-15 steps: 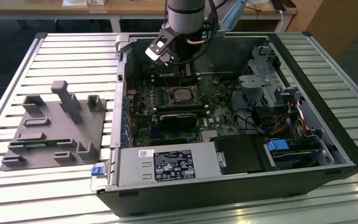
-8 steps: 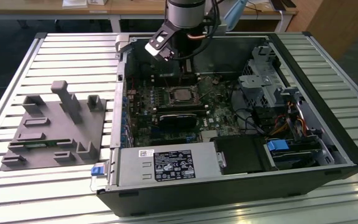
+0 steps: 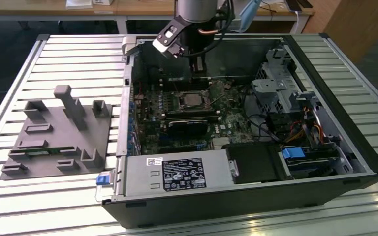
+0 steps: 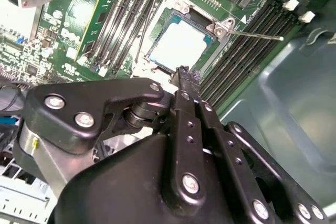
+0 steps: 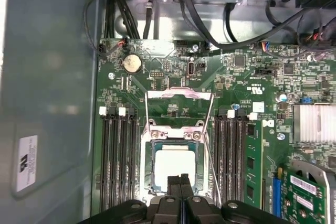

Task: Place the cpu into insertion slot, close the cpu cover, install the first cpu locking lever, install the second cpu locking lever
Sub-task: 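Close the cpu cover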

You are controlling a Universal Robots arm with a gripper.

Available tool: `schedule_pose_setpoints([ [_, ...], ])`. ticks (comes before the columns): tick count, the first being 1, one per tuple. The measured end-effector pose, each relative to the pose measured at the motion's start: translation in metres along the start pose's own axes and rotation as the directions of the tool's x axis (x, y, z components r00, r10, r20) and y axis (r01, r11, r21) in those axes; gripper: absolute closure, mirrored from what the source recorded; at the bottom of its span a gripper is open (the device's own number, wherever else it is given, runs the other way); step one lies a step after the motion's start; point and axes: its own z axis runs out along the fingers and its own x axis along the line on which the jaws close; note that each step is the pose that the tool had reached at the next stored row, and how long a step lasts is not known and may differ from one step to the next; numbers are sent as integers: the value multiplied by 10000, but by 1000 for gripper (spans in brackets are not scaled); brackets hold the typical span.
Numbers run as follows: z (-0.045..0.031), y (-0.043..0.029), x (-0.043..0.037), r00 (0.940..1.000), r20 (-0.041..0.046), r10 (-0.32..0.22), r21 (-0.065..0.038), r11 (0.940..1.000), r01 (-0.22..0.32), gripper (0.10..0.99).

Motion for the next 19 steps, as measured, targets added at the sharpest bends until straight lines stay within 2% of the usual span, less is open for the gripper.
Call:
schedule_pose_setpoints([
  [5, -16, -10, -14, 10000, 1, 31, 1, 10000, -31, 980],
  [11, -13, 2, -101, 10000, 3, 89, 3, 10000, -89, 980],
  [19, 8, 214, -99, 10000, 1, 96, 14, 10000, -96, 980],
])
